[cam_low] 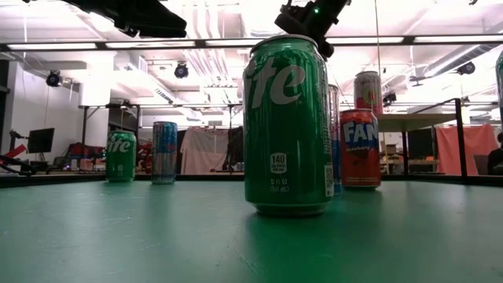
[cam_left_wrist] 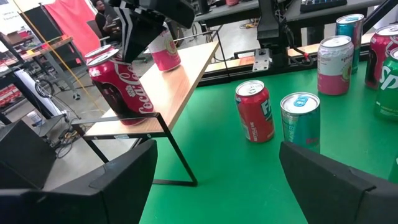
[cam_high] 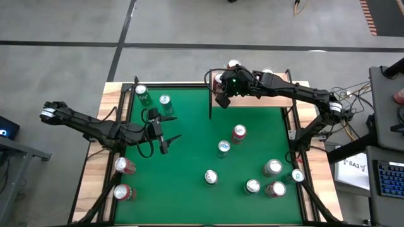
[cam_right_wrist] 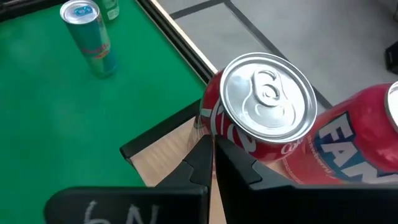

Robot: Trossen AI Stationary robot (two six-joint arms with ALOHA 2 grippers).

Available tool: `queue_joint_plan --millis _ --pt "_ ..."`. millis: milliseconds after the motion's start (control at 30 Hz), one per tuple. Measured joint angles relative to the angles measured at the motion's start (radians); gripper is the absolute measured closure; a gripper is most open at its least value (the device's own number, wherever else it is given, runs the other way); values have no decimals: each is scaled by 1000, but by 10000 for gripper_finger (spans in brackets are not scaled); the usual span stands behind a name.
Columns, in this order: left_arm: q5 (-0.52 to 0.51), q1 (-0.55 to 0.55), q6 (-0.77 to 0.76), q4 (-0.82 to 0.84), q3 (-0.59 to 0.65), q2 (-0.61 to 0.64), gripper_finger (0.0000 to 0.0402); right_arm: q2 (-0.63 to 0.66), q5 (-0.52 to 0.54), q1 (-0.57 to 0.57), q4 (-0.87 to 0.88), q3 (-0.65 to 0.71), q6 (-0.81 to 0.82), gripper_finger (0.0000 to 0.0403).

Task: Place canned beverage on shelf
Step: Put the top red-white soda can on the shelf

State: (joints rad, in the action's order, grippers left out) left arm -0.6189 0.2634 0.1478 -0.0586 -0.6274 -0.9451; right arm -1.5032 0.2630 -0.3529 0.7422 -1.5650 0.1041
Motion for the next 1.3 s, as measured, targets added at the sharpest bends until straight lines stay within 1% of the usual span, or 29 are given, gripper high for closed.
queue_joint_plan --millis 167,467,733,900,1200,1300 --pt "0 0 0 0 0 0 80 0 0 -1 4 0 -9 394" --pt "0 0 0 0 0 0 80 1 0 -1 92 1 9 394" --pt "0 0 0 0 0 0 80 1 27 -17 27 1 -46 394" --pt "0 0 0 0 0 0 80 1 28 -40 21 1 -64 394" --pt "0 0 0 0 0 0 80 1 25 -49 9 1 -72 394" --pt "0 0 0 0 0 0 80 1 1 -49 8 1 -71 394"
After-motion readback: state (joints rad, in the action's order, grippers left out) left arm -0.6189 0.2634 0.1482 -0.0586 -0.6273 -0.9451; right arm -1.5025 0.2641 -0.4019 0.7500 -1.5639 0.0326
